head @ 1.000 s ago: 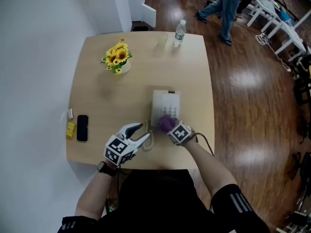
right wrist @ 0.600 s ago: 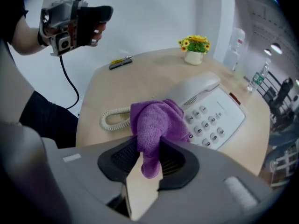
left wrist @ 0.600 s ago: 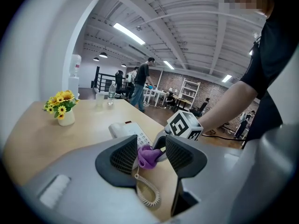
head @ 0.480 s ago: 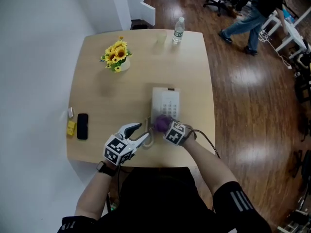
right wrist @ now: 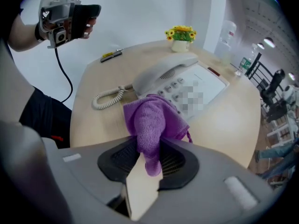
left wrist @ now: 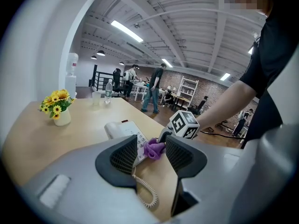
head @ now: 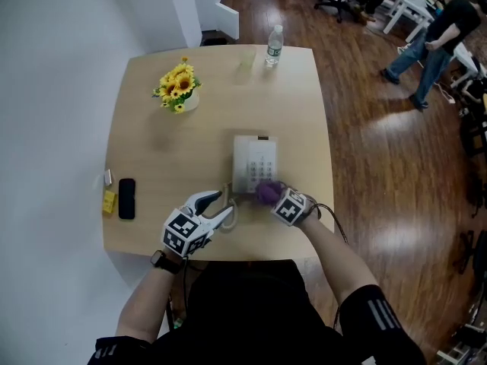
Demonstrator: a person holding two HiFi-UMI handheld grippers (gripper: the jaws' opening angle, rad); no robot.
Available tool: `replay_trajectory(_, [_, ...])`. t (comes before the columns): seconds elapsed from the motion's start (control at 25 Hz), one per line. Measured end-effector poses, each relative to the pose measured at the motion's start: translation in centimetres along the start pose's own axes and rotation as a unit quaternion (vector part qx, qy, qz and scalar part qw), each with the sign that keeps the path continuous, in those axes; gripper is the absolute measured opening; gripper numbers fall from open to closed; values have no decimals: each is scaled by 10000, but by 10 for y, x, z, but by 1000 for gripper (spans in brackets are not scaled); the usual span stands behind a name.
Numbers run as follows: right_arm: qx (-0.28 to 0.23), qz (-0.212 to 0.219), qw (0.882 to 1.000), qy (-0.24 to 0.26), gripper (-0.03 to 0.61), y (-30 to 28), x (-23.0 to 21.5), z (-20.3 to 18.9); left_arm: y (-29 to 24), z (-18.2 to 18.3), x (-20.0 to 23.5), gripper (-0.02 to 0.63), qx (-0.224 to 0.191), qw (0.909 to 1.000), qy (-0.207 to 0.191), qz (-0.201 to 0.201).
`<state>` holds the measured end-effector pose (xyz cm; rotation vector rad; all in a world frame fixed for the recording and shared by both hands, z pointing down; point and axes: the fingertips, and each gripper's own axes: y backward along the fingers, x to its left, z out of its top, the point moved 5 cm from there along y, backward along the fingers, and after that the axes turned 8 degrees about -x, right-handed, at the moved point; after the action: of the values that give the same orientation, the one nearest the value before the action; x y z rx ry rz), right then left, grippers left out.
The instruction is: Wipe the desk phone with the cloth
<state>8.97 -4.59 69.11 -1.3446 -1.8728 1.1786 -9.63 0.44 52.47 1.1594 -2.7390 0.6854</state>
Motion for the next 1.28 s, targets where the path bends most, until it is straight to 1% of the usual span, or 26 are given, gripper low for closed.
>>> replay_trajectory(0.2, [-41,-206,9987,-470,126,16,-13,-23,-6,2,-4,184,14,10000,-37,-77])
replay_trajectory(0.32, [-49,-342,9954,-889,126,28,-17,-40,-9,3,-6,184,12,9999,-58,-113])
replay_trajectory(0.36, [-148,-375,9938,-1037,126,33,-18,-43,-10,3,-7,184,3,9999,-66,-123])
replay_trajectory(0.44, [-549,-386,9893,-1295,126,46,-19,-38,-11,5,-8,184,-23,9999,-81,-140])
replay_trajectory(0.56, [-1203,-320,9757,-1802,126,71,-17,-28,-12,9,-9,184,-60,9998,-104,-152])
replay_trajectory(0.68, [-1908,-221,9538,-2309,126,94,-11,-19,-10,12,-10,184,-81,9998,-110,-160])
replay_trajectory(0.76, [-2288,-177,9395,-2542,126,107,-6,-14,-8,14,-10,184,-91,9998,-99,-153])
replay_trajectory(0.84, [-2558,-153,9298,-2643,126,119,0,-12,-6,16,-11,184,-105,9998,-83,-134])
replay_trajectory(0.96, [-2864,-88,9196,-2687,126,135,13,-12,0,17,-13,184,-136,9998,-83,-106])
replay_trajectory(1.04, [-2998,-91,9158,-2671,127,145,19,-15,2,18,-14,184,-167,9998,-90,-97])
replay_trajectory(1.28, [-3164,-237,9058,-2809,126,166,25,-29,5,13,-17,186,-194,9998,-71,-67])
